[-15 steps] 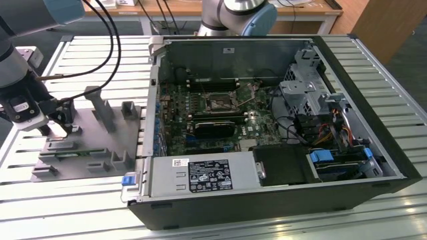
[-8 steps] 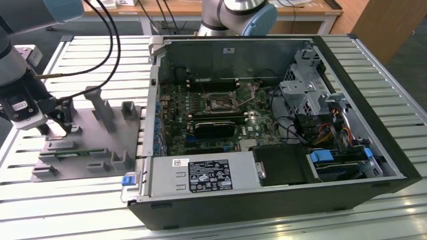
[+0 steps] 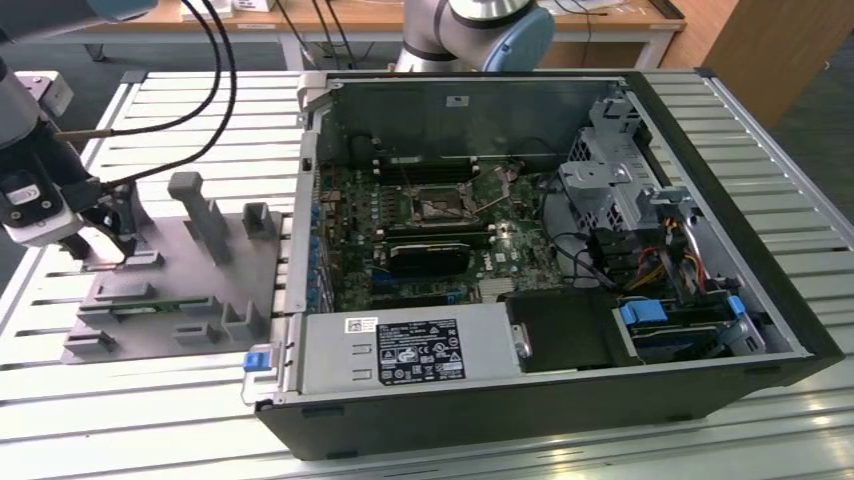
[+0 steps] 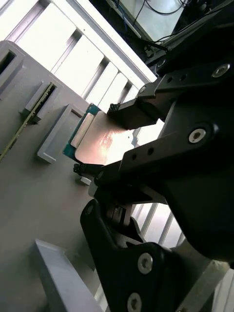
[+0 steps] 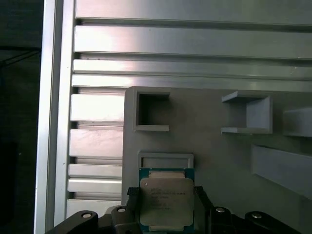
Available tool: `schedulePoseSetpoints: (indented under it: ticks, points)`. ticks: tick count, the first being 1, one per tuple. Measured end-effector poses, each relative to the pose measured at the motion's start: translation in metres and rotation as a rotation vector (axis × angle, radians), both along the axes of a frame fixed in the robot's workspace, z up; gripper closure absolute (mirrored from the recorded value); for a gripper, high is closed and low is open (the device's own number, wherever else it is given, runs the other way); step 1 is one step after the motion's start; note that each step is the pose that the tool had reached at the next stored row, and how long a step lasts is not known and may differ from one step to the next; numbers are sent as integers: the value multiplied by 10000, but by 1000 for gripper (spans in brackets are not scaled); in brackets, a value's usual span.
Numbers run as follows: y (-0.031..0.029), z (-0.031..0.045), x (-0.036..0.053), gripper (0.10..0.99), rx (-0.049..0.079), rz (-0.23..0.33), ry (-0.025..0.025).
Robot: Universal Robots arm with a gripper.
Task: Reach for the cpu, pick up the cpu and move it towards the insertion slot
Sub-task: 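Pick up the cpu and move it towards the insertion slot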
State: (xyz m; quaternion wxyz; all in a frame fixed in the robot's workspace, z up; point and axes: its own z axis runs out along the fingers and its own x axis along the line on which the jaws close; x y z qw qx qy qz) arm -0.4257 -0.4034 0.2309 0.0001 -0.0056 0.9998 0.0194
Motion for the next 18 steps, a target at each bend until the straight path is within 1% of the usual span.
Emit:
schedulePoseSetpoints:
  ticks: [12, 18]
  points:
    - [6, 265, 0, 553, 0, 0, -1]
    - [12, 411, -1, 553, 0, 0, -1]
